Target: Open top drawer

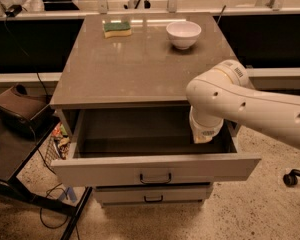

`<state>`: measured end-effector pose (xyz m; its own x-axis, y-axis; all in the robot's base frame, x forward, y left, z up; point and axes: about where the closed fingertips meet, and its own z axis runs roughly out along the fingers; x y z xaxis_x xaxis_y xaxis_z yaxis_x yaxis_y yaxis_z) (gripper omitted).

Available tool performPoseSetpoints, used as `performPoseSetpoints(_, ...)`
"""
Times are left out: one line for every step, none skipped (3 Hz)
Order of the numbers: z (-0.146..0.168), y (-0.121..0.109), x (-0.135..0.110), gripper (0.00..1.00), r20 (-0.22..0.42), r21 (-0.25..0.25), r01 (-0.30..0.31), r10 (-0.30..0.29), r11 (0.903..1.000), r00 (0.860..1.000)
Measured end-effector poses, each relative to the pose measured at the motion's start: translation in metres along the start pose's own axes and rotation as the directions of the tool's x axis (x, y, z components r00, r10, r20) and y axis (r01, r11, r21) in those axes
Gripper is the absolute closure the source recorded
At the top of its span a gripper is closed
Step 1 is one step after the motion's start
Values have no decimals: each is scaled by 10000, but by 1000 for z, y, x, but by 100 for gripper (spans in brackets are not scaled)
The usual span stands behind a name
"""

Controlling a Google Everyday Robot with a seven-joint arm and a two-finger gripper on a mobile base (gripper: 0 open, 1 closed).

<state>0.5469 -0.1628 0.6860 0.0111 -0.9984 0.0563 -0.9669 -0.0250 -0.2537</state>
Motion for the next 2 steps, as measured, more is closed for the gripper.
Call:
performPoseSetpoints(7, 5, 0, 100, 65, -244, -6, 7, 9997, 10000)
performPoseSetpoints(-4, 45, 21, 100, 3, -900, -261, 262, 9956, 9997)
